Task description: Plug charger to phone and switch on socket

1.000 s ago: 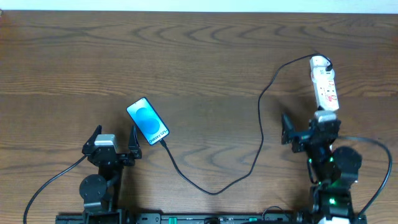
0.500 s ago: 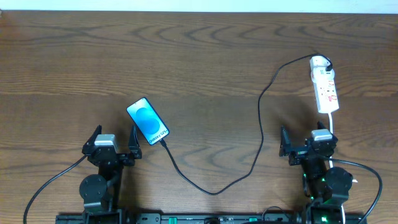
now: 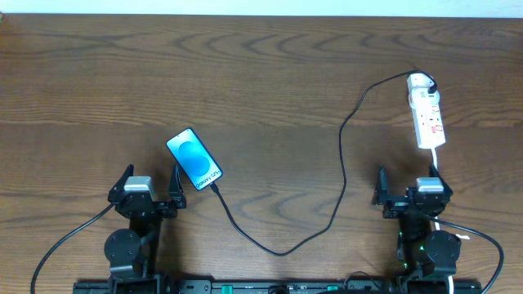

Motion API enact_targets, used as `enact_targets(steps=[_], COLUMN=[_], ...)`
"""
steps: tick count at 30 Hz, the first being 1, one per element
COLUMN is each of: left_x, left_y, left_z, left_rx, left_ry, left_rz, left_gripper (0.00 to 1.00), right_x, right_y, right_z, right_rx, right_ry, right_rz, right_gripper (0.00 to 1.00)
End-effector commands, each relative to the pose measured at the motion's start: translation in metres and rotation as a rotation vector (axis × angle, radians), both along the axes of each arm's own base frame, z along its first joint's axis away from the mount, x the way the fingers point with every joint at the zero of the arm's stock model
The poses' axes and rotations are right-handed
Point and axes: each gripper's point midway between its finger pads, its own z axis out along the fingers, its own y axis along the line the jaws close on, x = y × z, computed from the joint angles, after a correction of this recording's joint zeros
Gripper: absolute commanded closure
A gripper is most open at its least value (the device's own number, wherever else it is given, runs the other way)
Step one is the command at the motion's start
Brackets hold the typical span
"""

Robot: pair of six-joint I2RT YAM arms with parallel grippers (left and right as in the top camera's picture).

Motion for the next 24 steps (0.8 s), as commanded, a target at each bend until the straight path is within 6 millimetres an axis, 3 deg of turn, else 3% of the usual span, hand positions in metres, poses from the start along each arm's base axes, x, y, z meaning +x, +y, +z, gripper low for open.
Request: enact_targets(steps=[1, 24], left_x=[-0.0010, -0.0010], left_y=[-0.0045, -0.0045], left_z=[-0.0145, -0.0147], left_rx=[-0.015, -0.015], left_ry=[0.045, 0.045], left_rz=[-0.027, -0.027], left_gripper=[0.09, 0.09], right_x=[-0.0005, -0.0007], right_y=[-0.0047, -0.0099], right_z=[0.0002, 0.0011], right_rx=[0.006, 0.085], right_ry=[-0.003, -0.010], right_rz=[-0.033, -0.069], right_gripper=[0.01, 0.01])
